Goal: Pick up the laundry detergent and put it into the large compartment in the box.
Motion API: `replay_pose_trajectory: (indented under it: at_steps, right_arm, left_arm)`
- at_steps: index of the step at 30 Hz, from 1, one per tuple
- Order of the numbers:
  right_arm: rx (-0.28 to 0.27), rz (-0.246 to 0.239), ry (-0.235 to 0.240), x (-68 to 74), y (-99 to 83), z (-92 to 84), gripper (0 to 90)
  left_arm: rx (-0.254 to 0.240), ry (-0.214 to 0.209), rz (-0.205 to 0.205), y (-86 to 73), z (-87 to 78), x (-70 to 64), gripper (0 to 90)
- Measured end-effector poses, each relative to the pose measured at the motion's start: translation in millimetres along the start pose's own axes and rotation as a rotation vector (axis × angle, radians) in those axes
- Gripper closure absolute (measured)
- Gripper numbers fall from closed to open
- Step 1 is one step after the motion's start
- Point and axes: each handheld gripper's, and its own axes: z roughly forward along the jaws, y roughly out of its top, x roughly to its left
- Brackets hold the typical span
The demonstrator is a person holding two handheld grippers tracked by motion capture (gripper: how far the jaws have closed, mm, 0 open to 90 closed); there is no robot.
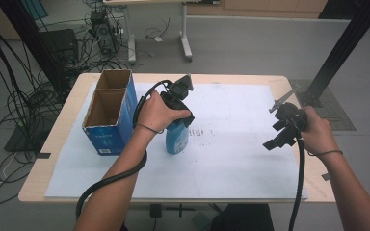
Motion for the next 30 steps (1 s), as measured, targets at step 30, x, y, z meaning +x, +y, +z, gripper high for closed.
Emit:
replay_pose_trajectory:
  at_steps: [30]
  right_arm:
    - [0.006,-0.004,-0.005,-0.9,-0.6,-1.0,5.6]
  left_arm:
    - [0.001,0.008,-0.004,0.7,-1.0,-2.2,37.1]
